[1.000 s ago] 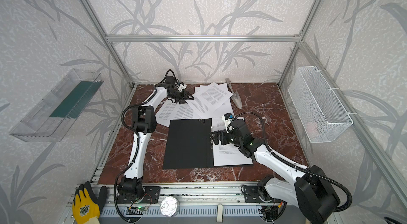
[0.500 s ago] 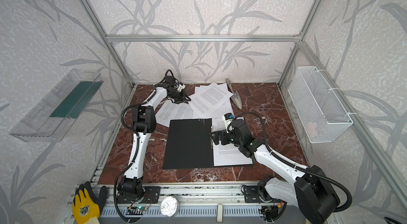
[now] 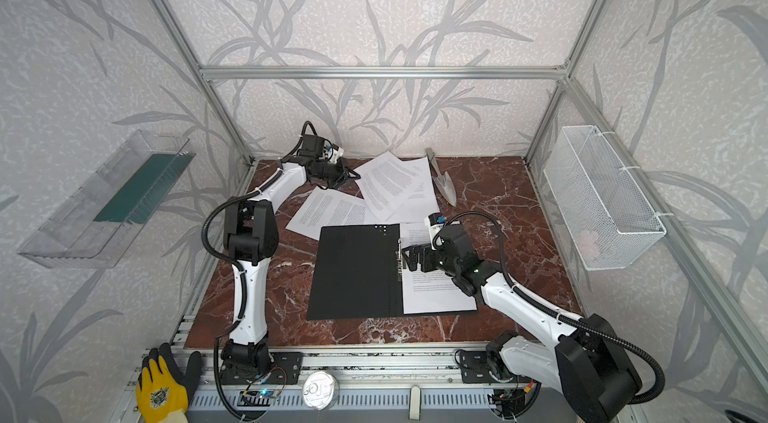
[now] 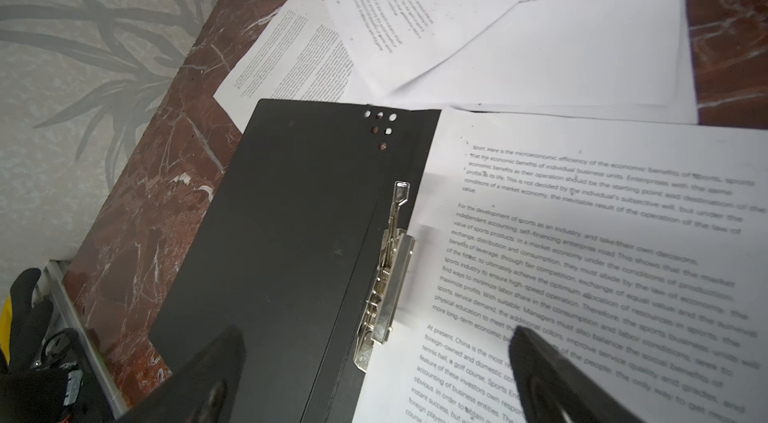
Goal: Put the files into the folder
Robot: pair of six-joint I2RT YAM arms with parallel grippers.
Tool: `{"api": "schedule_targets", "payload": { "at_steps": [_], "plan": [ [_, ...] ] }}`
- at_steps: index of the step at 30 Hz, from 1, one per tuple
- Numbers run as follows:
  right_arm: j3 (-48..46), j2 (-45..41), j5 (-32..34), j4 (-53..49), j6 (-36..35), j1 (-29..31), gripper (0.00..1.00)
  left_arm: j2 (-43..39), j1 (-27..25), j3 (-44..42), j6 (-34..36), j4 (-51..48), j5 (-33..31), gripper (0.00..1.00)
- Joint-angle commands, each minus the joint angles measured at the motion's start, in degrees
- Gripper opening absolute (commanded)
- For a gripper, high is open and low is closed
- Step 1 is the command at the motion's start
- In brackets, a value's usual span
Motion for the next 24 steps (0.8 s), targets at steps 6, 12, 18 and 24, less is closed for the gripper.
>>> {"api": "schedule_targets", "payload": {
  "at_steps": [6,12,18,24],
  "plan": [
    [-0.80,-2.85,-0.62,-3.21,3.73,-5.83,0.99,-14.17,-9.85,-7.17,-8.50,10.73,-6.97,0.00],
    [-0.97,-5.66,4.21,-8.23,5.37,-9.44,0.99,-19.01,-17.65,-8.63,-10.70,12.13,-9.60,0.00],
    [-2.21,-10.97,6.86,-9.92,5.24,-11.60,0.99,-21.08,-24.49,-6.85,-9.37,8.60,-10.90,0.00],
    [-3.00,-15.43,6.94,-10.67,4.87,-12.69,0.99,-30.40,-27.48,-18.17,-8.19,8.80,-17.56,0.00]
  ]
}}
